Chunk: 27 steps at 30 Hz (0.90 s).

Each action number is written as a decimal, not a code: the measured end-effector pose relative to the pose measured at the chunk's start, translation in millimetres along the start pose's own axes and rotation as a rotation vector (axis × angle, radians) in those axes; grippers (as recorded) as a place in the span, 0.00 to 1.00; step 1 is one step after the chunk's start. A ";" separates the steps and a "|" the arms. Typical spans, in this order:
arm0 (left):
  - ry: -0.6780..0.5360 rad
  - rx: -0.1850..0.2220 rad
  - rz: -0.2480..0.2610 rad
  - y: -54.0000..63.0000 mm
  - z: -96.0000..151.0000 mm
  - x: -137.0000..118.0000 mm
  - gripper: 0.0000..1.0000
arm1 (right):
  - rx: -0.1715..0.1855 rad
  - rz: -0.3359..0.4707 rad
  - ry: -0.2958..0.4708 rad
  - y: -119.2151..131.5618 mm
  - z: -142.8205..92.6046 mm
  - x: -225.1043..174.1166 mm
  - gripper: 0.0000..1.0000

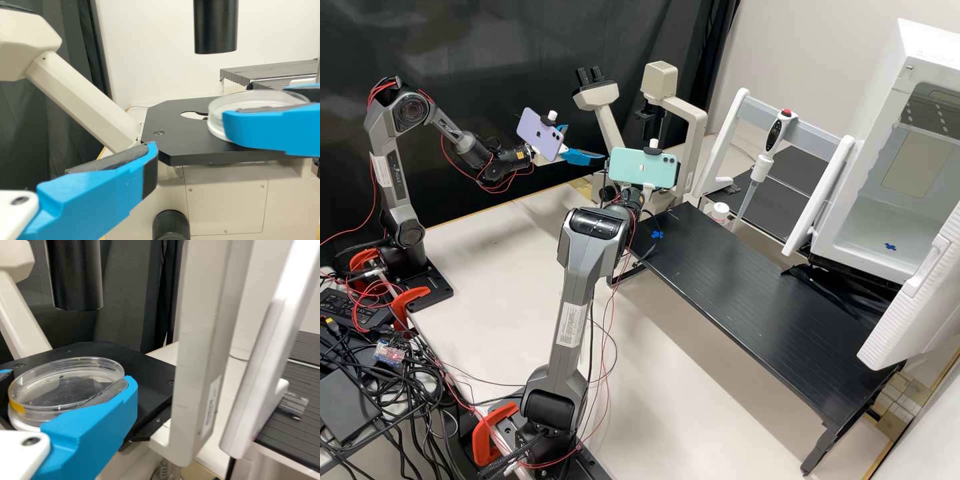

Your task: Move the petri dish to the microscope

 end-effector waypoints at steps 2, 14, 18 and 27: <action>0.000 0.000 0.000 0.0 0.0 0.0 1.00 | 0.006 -0.006 0.000 -0.2 -4.3 5.5 0.00; 0.000 0.000 0.000 0.0 0.0 0.0 1.00 | -0.022 -0.034 -0.019 -3.7 -12.4 37.0 0.00; 0.000 0.000 0.000 0.0 0.0 0.0 1.00 | -0.028 -0.039 -0.026 -6.4 -10.0 45.7 0.00; 0.000 0.000 0.000 0.0 0.0 0.0 1.00 | -0.040 -0.057 -0.046 -5.8 -5.2 52.4 1.00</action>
